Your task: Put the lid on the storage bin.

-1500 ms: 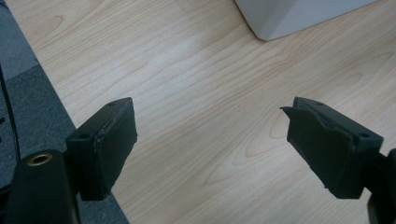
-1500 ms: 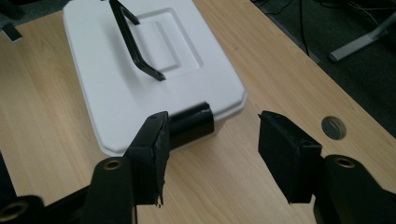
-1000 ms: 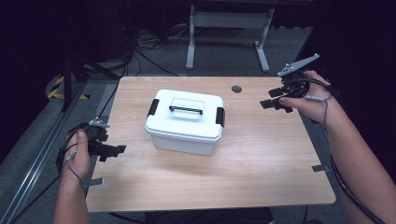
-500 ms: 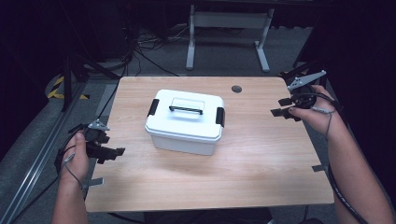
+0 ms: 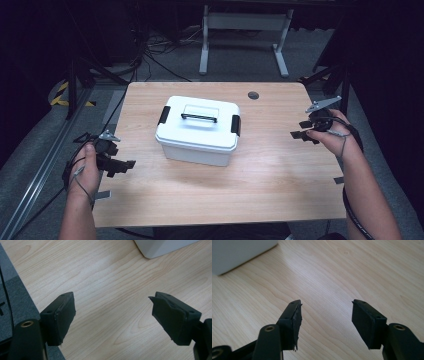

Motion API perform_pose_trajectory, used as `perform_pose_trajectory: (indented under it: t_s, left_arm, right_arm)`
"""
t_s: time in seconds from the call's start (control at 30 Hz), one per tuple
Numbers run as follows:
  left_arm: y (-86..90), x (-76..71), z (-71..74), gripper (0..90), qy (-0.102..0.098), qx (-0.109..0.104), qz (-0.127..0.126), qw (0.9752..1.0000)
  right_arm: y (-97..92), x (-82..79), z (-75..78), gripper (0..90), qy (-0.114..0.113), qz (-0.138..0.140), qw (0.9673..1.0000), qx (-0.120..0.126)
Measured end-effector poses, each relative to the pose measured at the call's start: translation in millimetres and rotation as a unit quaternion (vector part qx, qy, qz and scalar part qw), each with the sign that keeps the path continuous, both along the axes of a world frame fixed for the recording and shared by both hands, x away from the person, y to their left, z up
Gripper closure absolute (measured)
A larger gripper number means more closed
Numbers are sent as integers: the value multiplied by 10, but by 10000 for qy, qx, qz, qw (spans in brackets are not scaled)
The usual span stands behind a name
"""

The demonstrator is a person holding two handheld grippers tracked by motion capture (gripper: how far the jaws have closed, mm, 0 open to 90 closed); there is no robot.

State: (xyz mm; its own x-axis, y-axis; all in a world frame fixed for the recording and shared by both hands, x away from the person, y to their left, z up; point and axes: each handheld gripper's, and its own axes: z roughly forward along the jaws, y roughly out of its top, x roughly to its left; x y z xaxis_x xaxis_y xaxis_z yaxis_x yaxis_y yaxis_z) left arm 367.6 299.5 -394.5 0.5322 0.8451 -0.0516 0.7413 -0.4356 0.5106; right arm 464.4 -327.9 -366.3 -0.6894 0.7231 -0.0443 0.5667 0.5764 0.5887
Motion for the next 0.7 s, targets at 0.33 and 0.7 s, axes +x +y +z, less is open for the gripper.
perform_pose_trajectory:
  t_s: [0.33,0.7]
  left_arm:
    - [22,-13,-67,197,107,9,46,9999]
    - [-37,14,-97,198,158,76,-61,9998]
  right_arm:
    - [-49,-7,-483,414,230,-168,9991,317]
    - [-95,-36,-750,404,532,-226,9983,20]
